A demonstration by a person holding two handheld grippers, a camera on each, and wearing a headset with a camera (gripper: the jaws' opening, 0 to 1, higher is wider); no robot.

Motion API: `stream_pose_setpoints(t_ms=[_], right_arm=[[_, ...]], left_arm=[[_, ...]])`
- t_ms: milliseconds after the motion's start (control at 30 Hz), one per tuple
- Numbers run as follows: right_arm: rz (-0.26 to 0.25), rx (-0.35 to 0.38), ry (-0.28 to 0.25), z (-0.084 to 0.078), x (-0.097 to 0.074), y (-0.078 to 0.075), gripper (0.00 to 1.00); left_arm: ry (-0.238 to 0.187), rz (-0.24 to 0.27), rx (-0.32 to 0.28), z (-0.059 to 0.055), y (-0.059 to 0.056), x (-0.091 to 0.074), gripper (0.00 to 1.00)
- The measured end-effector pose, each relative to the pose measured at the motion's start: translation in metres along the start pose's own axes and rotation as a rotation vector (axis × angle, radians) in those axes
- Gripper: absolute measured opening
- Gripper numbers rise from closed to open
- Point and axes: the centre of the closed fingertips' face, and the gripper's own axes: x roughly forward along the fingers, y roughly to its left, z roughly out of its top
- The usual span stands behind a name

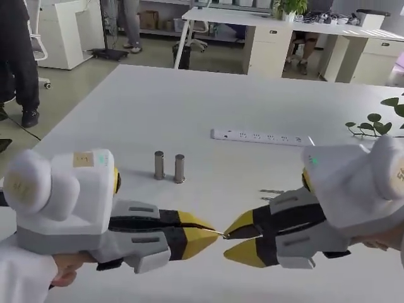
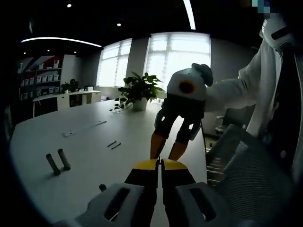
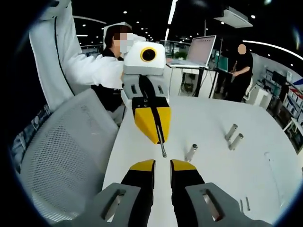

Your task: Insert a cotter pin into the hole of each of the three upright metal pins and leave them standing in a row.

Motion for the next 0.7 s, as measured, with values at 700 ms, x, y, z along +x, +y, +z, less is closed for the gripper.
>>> stream_pose_setpoints(t_ms=[700], right_arm=[[0.081, 0.037, 0.026, -0.002, 0.008, 0.015, 0.0]], left_arm=[[0.045, -0.07, 0.038, -0.017, -0.011, 0.007, 0.0]])
